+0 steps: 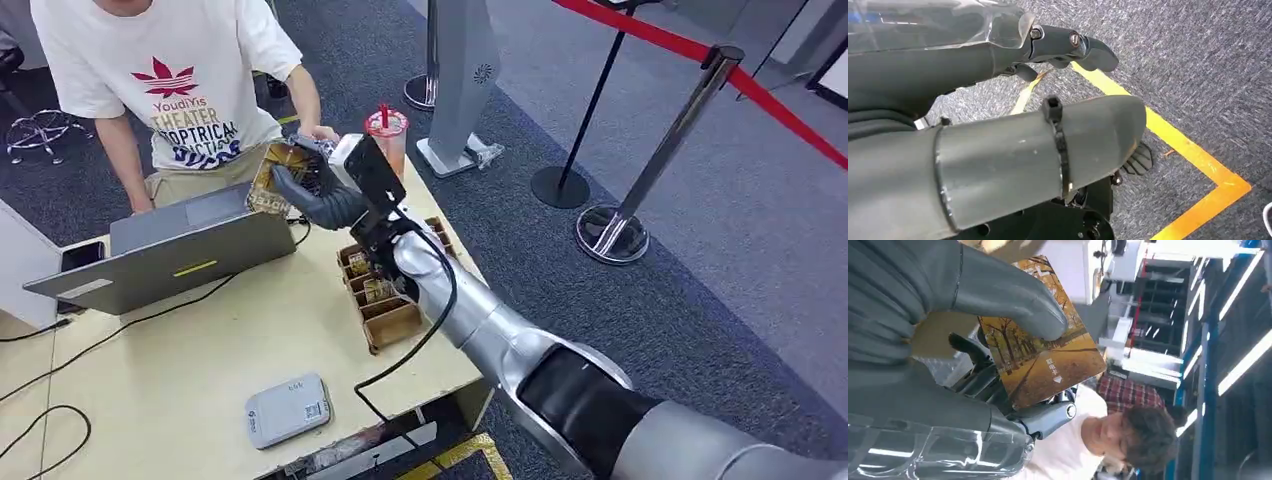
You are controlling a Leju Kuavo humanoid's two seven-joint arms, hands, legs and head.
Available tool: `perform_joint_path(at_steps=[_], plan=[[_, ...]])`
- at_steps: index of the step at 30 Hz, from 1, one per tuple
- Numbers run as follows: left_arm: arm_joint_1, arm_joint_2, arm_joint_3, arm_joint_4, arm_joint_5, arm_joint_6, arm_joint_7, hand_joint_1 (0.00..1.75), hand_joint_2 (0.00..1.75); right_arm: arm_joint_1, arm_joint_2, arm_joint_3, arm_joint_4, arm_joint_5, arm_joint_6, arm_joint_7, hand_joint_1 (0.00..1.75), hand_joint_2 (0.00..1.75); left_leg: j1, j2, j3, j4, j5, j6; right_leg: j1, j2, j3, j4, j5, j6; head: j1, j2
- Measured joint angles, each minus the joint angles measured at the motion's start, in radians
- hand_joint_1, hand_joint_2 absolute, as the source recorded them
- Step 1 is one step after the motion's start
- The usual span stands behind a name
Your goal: Pass the card to the sensor for recognition and then transmit it.
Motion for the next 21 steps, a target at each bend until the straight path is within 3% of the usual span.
perform_joint_path(at_steps=[3, 9, 16, 21], plan=[[-0.003, 0.0, -0.002, 0.0, -0.01, 0.008, -0.002, 0.0, 0.0, -0.051, 0.012, 0.001, 0.029, 0.095, -0.121, 0.009, 1.75, 1.75, 0.0, 0.0, 0.0, 0.0, 0.0, 0.0, 0.0, 0.0, 0.0, 0.0, 0.0, 0.0, 0.0, 0.0], [-0.007, 0.0, -0.008, 0.0, -0.024, 0.009, -0.001, 0.0, 0.0, -0.113, 0.039, 0.009, 0.081, 0.266, -0.288, 0.003, 1.75, 1.75, 0.0, 0.0, 0.0, 0.0, 0.0, 0.0, 0.0, 0.0, 0.0, 0.0, 0.0, 0.0, 0.0, 0.0], [-0.01, 0.0, -0.01, 0.0, -0.027, 0.01, -0.001, 0.0, 0.0, -0.135, 0.055, 0.024, 0.112, 0.306, -0.326, -0.005, 1.75, 1.75, 0.0, 0.0, 0.0, 0.0, 0.0, 0.0, 0.0, 0.0, 0.0, 0.0, 0.0, 0.0, 0.0, 0.0], [-0.012, 0.001, -0.01, 0.0, -0.026, 0.019, 0.001, 0.0, 0.0, -0.15, 0.077, 0.039, 0.147, 0.411, -0.415, -0.011, 1.75, 1.75, 0.0, 0.0, 0.0, 0.0, 0.0, 0.0, 0.0, 0.0, 0.0, 0.0, 0.0, 0.0, 0.0, 0.0]])
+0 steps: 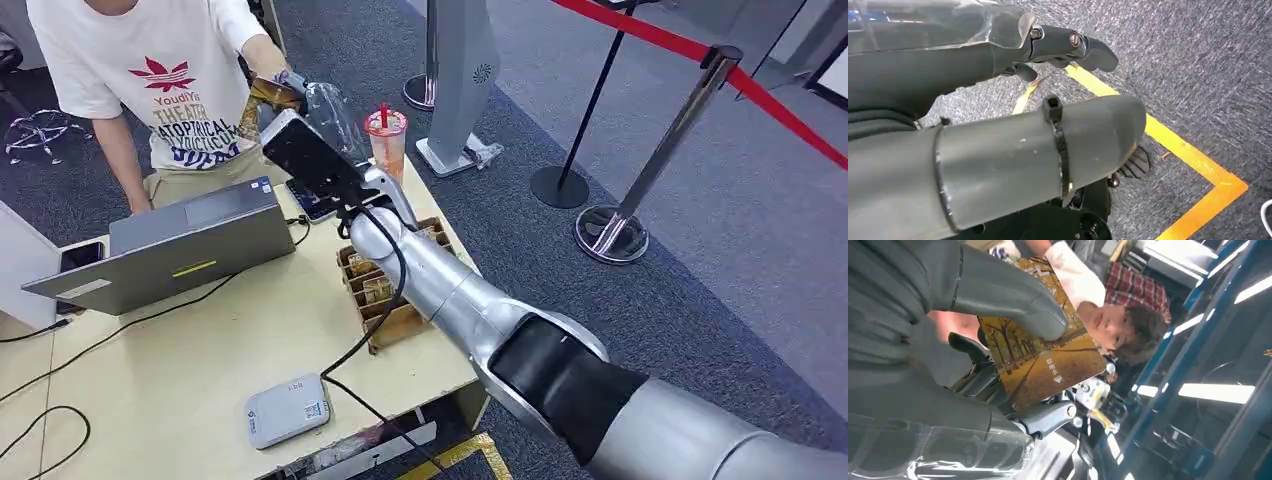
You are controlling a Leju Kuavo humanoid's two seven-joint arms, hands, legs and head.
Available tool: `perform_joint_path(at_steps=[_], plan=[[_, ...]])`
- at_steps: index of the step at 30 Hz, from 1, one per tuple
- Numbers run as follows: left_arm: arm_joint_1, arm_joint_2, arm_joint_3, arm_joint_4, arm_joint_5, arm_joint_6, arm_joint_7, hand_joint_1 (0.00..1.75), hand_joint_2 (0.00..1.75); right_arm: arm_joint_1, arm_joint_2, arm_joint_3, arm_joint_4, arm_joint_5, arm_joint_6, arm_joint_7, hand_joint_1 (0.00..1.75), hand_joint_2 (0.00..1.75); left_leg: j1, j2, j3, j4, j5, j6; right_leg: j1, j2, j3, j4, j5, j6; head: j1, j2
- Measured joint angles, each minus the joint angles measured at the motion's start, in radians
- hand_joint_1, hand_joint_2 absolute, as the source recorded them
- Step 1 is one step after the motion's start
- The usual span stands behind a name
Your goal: Pass the card to the sensor for recognition and then transmit it.
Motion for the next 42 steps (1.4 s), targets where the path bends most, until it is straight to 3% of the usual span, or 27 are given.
perform_joint_path(at_steps=[8, 21, 22, 23, 42], plan=[[-0.002, 0.001, 0.0, 0.0, -0.001, 0.0, -0.008, 0.0, 0.0, -0.013, 0.042, 0.029, 0.138, 0.067, -0.047, -0.035, 1.75, 1.75, 0.0, 0.0, 0.0, 0.0, 0.0, 0.0, 0.0, 0.0, 0.0, 0.0, 0.0, 0.0, 0.0, 0.0], [-0.003, 0.003, -0.001, -0.001, 0.0, -0.001, -0.009, 0.0, 0.0, -0.009, 0.056, 0.044, 0.315, 0.102, -0.059, -0.046, 1.75, 1.75, 0.0, 0.0, 0.0, 0.0, 0.0, 0.0, 0.0, 0.0, 0.0, 0.0, 0.0, 0.0, 0.0, 0.0], [-0.003, 0.003, -0.001, -0.001, 0.0, -0.002, -0.011, 0.0, 0.0, -0.009, 0.057, 0.045, 0.329, 0.102, -0.059, -0.047, 1.4, 1.75, 0.0, 0.0, 0.0, 0.0, 0.0, 0.0, 0.0, -0.001, 0.0, 0.0, 0.0, 0.0, 0.0, 0.0], [-0.003, 0.003, -0.001, -0.001, 0.0, -0.005, -0.011, 0.0, 0.0, -0.008, 0.058, 0.045, 0.344, 0.102, -0.06, -0.047, 0.0, 1.75, 0.0, 0.0, 0.0, 0.0, 0.0, 0.0, 0.0, 0.0, 0.0, 0.0, 0.0, 0.0, 0.0, 0.0], [-0.002, 0.005, -0.016, -0.001, -0.006, -0.015, -0.02, 0.0, 0.0, 0.032, 0.053, 0.053, 0.392, 0.092, -0.083, -0.069, 0.0, 1.75, 0.0, 0.0, 0.0, 0.0, 0.0, 0.0, 0.0, 0.0, 0.0, 0.0, 0.0, 0.0, 0.0, 0.0]])
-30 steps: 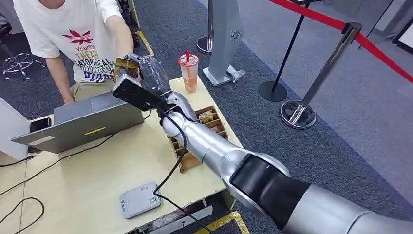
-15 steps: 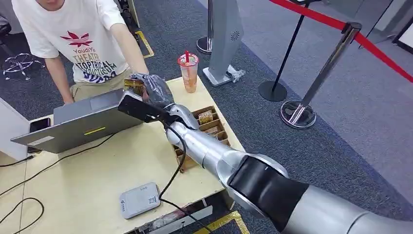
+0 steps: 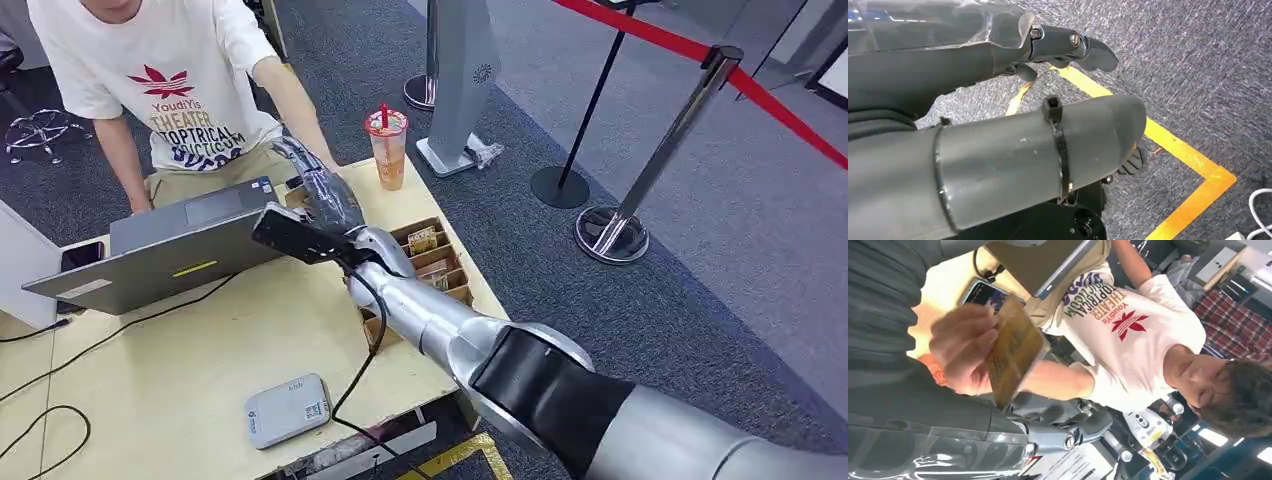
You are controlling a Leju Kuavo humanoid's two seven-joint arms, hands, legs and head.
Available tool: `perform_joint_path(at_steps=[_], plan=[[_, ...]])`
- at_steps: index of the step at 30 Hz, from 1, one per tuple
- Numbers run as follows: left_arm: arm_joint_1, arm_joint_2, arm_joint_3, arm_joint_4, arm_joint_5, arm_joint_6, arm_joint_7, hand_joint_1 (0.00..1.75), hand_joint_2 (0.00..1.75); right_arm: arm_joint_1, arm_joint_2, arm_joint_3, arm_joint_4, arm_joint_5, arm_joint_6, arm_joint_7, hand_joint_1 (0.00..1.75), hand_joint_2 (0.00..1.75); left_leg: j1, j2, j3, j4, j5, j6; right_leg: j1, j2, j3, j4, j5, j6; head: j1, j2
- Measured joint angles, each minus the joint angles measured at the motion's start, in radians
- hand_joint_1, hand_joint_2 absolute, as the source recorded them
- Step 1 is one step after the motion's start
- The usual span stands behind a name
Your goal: Pass the card to the sensor for recognition and then transmit it.
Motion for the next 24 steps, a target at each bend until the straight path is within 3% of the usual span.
perform_joint_path(at_steps=[5, 10, 24], plan=[[0.0, 0.0, 0.0, 0.0, 0.013, 0.002, -0.001, 0.0, 0.0, 0.051, -0.022, 0.0, -0.085, -0.003, -0.002, -0.006, 0.0, 1.75, 0.0, 0.0, 0.0, 0.0, 0.0, 0.0, 0.0, 0.0, 0.0, 0.0, 0.0, 0.0, 0.0, 0.0], [0.003, -0.005, 0.002, -0.003, 0.039, 0.006, -0.005, 0.0, 0.0, 0.135, -0.07, 0.004, -0.244, 0.074, -0.008, 0.038, 0.0, 1.75, 0.0, 0.0, 0.0, 0.0, 0.0, 0.0, 0.0, 0.0, 0.0, 0.0, 0.0, 0.0, 0.0, 0.0], [0.02, -0.043, 0.027, -0.034, 0.06, -0.001, -0.022, 0.0, 0.0, 0.453, -0.285, -0.018, -0.727, 0.419, -0.05, 0.192, 0.0, 1.75, 0.0, -0.002, -0.001, 0.0, -0.001, 0.001, 0.0, -0.001, 0.0, -0.002, 0.0, 0.001, 0.0, 0.0]])
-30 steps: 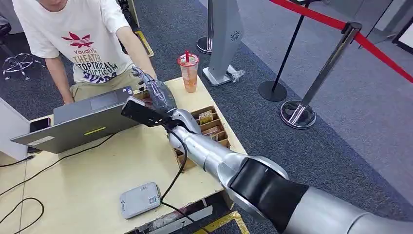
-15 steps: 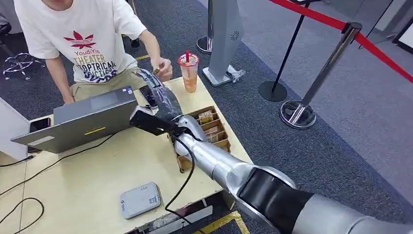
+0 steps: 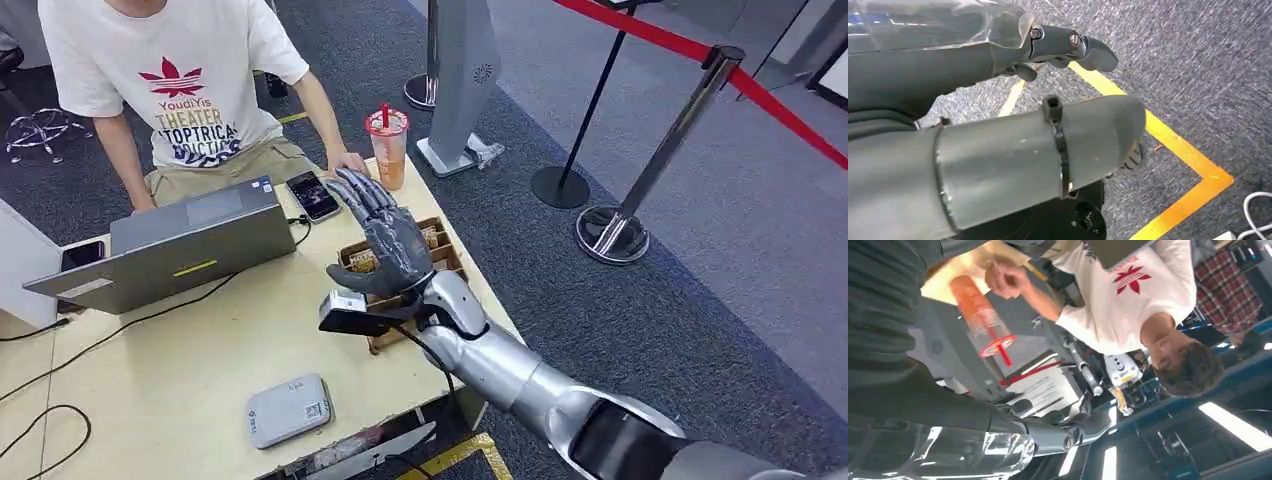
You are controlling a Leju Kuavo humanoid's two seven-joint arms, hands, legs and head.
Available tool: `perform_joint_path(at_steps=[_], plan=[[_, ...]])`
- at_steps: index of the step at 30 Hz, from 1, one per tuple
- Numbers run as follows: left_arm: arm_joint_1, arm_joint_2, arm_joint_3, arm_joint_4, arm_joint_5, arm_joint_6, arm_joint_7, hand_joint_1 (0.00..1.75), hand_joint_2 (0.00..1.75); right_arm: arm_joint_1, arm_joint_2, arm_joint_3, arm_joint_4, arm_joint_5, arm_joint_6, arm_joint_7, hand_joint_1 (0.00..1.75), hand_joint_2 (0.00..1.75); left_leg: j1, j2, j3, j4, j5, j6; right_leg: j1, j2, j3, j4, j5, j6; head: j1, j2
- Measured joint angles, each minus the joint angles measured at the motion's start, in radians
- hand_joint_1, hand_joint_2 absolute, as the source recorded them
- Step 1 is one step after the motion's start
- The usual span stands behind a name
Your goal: Pass the card to the sensor for recognition and then transmit it.
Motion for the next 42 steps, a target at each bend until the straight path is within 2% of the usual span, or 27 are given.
perform_joint_path(at_steps=[9, 12, 13, 15, 17, 20, 21, 22, 23, 24, 26, 29, 30, 31, 35, 41, 42], plan=[[0.003, -0.014, 0.003, -0.016, 0.0, -0.008, 0.0, 0.0, 0.0, 0.153, -0.084, -0.041, -0.129, 0.038, 0.008, 0.025, 0.03, 1.75, 0.0, 0.0, 0.0, 0.0, 0.0, 0.0, 0.0, 0.0, 0.0, 0.0, 0.0, 0.0, -0.001, 0.0], [0.003, -0.016, 0.005, -0.019, 0.0, -0.008, 0.0, 0.0, 0.0, 0.17, -0.098, -0.048, -0.146, 0.038, 0.021, 0.029, 0.17, 1.75, 0.0, 0.0, 0.0, 0.0, 0.0, 0.0, 0.0, 0.0, 0.0, 0.0, 0.0, 0.0, -0.001, 0.0], [0.003, -0.016, 0.005, -0.019, 0.0, -0.008, 0.0, 0.0, 0.0, 0.174, -0.102, -0.05, -0.15, 0.038, 0.028, 0.032, 0.26, 1.75, 0.0, 0.0, 0.0, 0.0, 0.0, 0.0, 0.0, 0.0, 0.0, 0.0, 0.0, 0.0, 0.0, 0.0], [0.004, -0.016, 0.005, -0.02, -0.002, -0.009, 0.0, 0.0, 0.0, 0.183, -0.116, -0.051, -0.156, 0.038, 0.045, 0.035, 0.33, 1.75, 0.0, 0.0, 0.0, 0.0, 0.0, 0.0, 0.0, 0.0, 0.0, 0.0, 0.0, 0.0, 0.0, 0.0], [0.005, -0.016, 0.006, -0.021, -0.003, -0.01, 0.0, 0.0, 0.0, 0.19, -0.129, -0.053, -0.157, 0.041, 0.059, 0.041, 0.56, 1.75, 0.0, 0.0, 0.0, 0.0, 0.0, 0.0, 0.0, 0.0, 0.0, 0.0, 0.0, 0.0, -0.001, 0.0], [0.008, -0.017, 0.006, -0.021, -0.003, -0.012, 0.0, 0.0, 0.0, 0.197, -0.152, -0.056, -0.157, 0.054, 0.084, 0.054, 0.59, 1.75, 0.0, 0.0, 0.0, 0.0, 0.0, 0.0, 0.0, 0.0, 0.0, 0.0, 0.0, 0.0, 0.0, 0.0], [0.009, -0.018, 0.006, -0.021, -0.003, -0.013, 0.0, 0.0, 0.0, 0.198, -0.16, -0.058, -0.157, 0.058, 0.09, 0.059, 0.93, 1.75, 0.0, 0.0, 0.0, 0.0, 0.0, 0.0, 0.0, 0.0, 0.0, 0.0, 0.0, 0.0, 0.0, 0.0], [0.01, -0.019, 0.007, -0.022, -0.003, -0.013, 0.0, 0.0, 0.0, 0.2, -0.165, -0.059, -0.157, 0.058, 0.092, 0.063, 1.13, 1.75, 0.0, 0.0, 0.0, 0.0, 0.0, 0.0, 0.0, 0.0, 0.0, 0.0, 0.0, 0.0, 0.0, 0.0], [0.011, -0.019, 0.007, -0.022, -0.003, -0.014, 0.0, 0.0, 0.0, 0.201, -0.171, -0.06, -0.157, 0.058, 0.093, 0.066, 1.2, 1.75, 0.0, 0.0, 0.0, 0.0, 0.0, 0.0, 0.0, 0.0, 0.0, 0.0, 0.0, 0.0, 0.0, 0.0], [0.012, -0.02, 0.007, -0.023, -0.005, -0.015, 0.0, 0.0, 0.0, 0.203, -0.177, -0.061, -0.158, 0.067, 0.098, 0.076, 1.13, 1.75, 0.0, 0.0, 0.0, 0.0, 0.0, 0.0, 0.0, 0.0, 0.0, 0.0, 0.0, 0.0, -0.001, 0.0], [0.012, -0.02, 0.007, -0.023, -0.01, -0.023, 0.0, 0.0, 0.0, 0.216, -0.187, -0.069, -0.165, 0.104, 0.112, 0.106, 1.2, 1.75, 0.0, 0.0, 0.0, 0.0, 0.0, 0.0, 0.0, -0.001, 0.0, 0.0, 0.0, 0.0, 0.0, 0.0], [0.014, -0.018, 0.007, -0.024, -0.012, -0.034, 0.0, 0.0, 0.0, 0.234, -0.203, -0.076, -0.175, 0.146, 0.14, 0.14, 1.13, 1.75, 0.0, 0.0, 0.0, 0.0, 0.0, 0.0, 0.0, 0.0, 0.0, 0.0, 0.0, 0.0, 0.0, 0.0], [0.014, -0.018, 0.007, -0.024, -0.012, -0.035, 0.0, 0.0, 0.0, 0.239, -0.206, -0.077, -0.176, 0.157, 0.151, 0.149, 0.87, 1.75, 0.0, 0.0, 0.0, 0.0, 0.0, 0.0, 0.0, 0.0, 0.0, 0.0, 0.0, 0.0, 0.0, 0.0], [0.014, -0.018, 0.007, -0.024, -0.012, -0.036, 0.001, 0.0, 0.0, 0.242, -0.208, -0.079, -0.176, 0.167, 0.162, 0.157, 0.77, 1.75, 0.0, 0.0, 0.0, 0.0, 0.0, 0.0, 0.0, 0.0, 0.0, 0.0, 0.0, 0.0, 0.0, 0.0], [0.014, -0.015, 0.013, -0.027, -0.014, -0.039, 0.001, 0.0, 0.0, 0.245, -0.212, -0.084, -0.175, 0.204, 0.184, 0.187, 0.77, 1.75, 0.0, 0.0, 0.0, 0.0, 0.0, 0.0, 0.0, 0.0, 0.0, 0.0, 0.0, 0.0, -0.001, 0.0], [0.014, -0.015, 0.021, -0.03, -0.017, -0.04, 0.001, 0.0, 0.0, 0.246, -0.213, -0.093, -0.175, 0.213, 0.188, 0.194, 0.77, 1.75, 0.0, 0.0, 0.0, 0.0, 0.0, 0.0, 0.0, 0.0, 0.0, 0.0, 0.0, 0.0, 0.0, 0.0], [0.014, -0.015, 0.021, -0.031, -0.017, -0.04, 0.001, 0.0, 0.0, 0.246, -0.213, -0.093, -0.176, 0.213, 0.188, 0.194, 0.99, 1.75, 0.0, 0.0, 0.0, 0.0, 0.0, 0.0, 0.0, 0.0, 0.0, 0.0, 0.0, 0.0, 0.0, 0.0]])
